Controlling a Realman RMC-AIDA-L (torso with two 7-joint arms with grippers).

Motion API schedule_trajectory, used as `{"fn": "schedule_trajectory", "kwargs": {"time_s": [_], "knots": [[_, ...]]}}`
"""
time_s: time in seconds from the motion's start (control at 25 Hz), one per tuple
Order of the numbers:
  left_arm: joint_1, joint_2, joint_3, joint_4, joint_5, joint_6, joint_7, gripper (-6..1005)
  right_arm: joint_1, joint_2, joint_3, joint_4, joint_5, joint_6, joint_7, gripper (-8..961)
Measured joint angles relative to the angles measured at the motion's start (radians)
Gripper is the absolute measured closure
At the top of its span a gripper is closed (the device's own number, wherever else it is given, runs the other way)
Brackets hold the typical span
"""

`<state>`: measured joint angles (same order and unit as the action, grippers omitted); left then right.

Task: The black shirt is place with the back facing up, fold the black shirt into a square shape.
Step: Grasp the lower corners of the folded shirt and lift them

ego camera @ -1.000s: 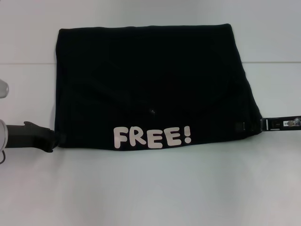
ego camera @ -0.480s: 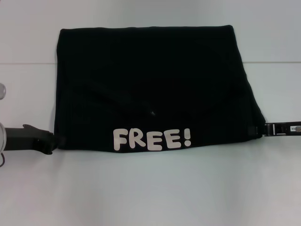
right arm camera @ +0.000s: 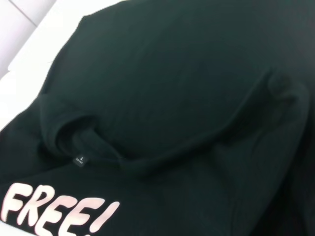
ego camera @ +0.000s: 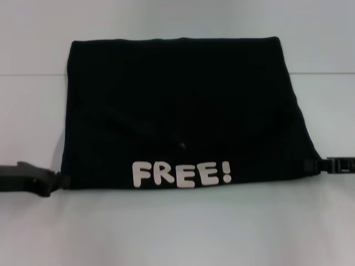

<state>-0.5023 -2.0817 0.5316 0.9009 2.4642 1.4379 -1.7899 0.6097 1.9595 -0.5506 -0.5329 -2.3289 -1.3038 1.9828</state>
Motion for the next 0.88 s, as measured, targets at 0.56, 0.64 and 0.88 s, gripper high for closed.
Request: {"fn": "schedule_trajectory", "kwargs": {"time_s": [0.56,0.64,0.88], "knots": [[0.064,0.008,-0.081,0.068,0.065,0.315,0.010,968,-0.112,-0.005,0.017,-0.050,0.001,-0.251,-0.115,910],[0.071,0.006,-0.080,0.075,0.083,0.361,0.011,968,-0.131,-0.005,0.017,-0.051,-0.002,-0.287,-0.139,910],[0.106,-0.005,-0.085,0.104,0.102,0.455,0.012,967,-0.184,-0.006,0.018,-0.064,-0.005,-0.381,-0.206,911]]}}
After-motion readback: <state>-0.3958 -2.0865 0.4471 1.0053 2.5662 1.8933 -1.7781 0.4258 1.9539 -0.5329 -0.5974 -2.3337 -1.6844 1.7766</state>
